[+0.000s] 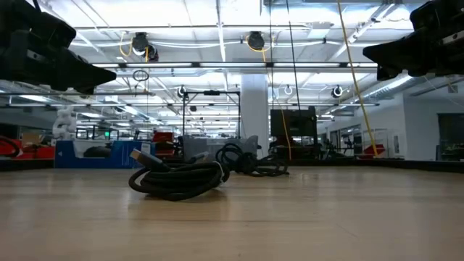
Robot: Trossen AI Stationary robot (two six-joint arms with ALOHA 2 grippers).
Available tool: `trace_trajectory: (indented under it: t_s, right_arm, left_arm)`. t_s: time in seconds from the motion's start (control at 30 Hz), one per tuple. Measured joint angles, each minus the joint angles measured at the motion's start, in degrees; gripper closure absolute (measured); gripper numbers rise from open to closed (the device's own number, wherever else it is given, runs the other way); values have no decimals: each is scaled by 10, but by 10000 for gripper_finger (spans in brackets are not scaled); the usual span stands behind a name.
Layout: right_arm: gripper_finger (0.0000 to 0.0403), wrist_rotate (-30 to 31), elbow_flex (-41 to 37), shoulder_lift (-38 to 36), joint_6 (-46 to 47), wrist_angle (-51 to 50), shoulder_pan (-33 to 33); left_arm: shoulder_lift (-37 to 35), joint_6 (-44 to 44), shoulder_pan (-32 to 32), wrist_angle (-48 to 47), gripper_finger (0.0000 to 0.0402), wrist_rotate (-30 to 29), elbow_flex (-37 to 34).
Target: Pick and place USB-C Cables
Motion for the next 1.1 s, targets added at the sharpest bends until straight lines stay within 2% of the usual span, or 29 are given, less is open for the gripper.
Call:
trace_trajectory:
  t_s: [0.97, 1.1]
  right_arm:
    - [403, 0, 0, 0, 0, 0, 0]
    - [403, 0, 0, 0, 0, 0, 0]
  left_arm:
    - [0, 0, 0, 0, 396, 0, 0]
    - [0, 27, 0, 3, 396, -14, 0]
